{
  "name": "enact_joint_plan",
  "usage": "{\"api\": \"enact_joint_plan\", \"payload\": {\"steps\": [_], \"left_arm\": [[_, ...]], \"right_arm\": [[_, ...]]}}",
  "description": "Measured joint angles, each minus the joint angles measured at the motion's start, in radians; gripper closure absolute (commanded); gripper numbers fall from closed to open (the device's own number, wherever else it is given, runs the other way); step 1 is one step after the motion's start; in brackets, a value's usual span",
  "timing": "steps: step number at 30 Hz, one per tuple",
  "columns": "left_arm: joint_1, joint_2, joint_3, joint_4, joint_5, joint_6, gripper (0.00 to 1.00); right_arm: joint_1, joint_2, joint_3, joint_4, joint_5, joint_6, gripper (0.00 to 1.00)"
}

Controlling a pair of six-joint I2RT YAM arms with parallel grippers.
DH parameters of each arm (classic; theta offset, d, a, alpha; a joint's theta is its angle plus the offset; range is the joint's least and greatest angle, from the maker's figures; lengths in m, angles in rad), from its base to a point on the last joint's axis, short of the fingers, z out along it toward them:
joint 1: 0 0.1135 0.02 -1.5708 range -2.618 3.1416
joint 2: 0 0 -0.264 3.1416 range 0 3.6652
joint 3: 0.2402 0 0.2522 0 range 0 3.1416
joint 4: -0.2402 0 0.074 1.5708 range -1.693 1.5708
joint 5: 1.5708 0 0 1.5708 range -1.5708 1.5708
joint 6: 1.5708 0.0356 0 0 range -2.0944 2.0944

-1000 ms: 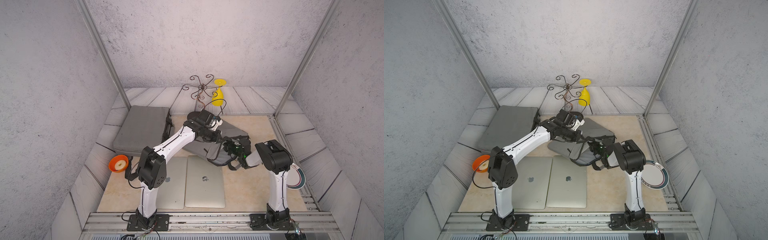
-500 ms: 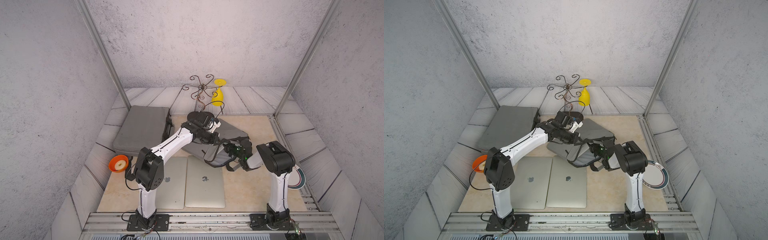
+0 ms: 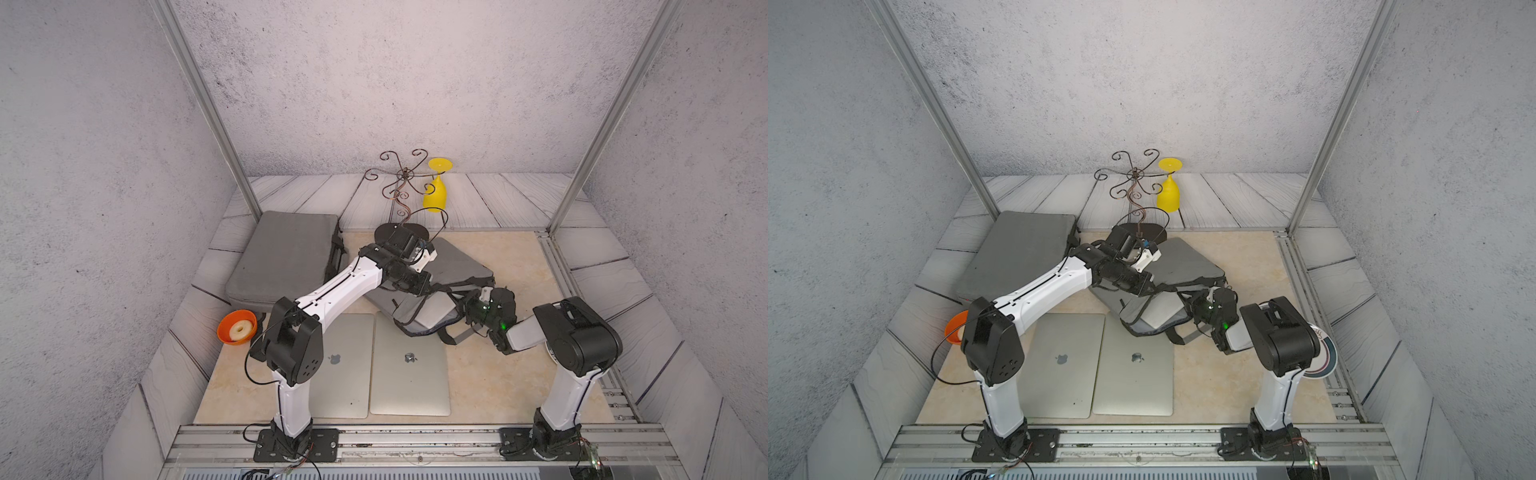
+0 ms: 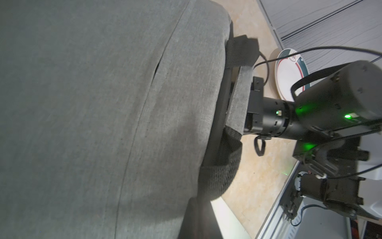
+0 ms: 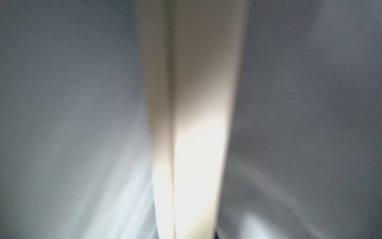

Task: Open the zippered laptop bag and take out the laptop
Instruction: Close the bag flap on the zippered laptop bag.

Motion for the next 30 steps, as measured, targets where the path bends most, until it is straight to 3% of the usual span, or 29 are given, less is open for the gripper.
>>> {"api": "enact_joint_plan", "payload": {"steps": [8,17,22,30], "left_arm": [[0.024,-0.018,-0.015,-0.055,-0.076,0.058,1.0],[0.048,-0.05,-0.021,-0.087,-0.186,0.129,1.0],[0.064,-0.068,-0.025,-0.093,-0.196,0.135,1.0],[0.061,-0.066,-0.058,-0.04,-0.101,0.035,1.0]], "right_arm": [[-0.035,-0.208,-0.101,-0.161,-0.082,-0.036,1.0],[-0.127,-0.558,-0.104,-0.623,-0.257,-0.249,1.0],[-0.144,-0.597,-0.085,-0.777,-0.319,-0.327,1.0],[-0.135,-0.594,-0.087,-0.811,-0.331,-0.321,1.0]]}}
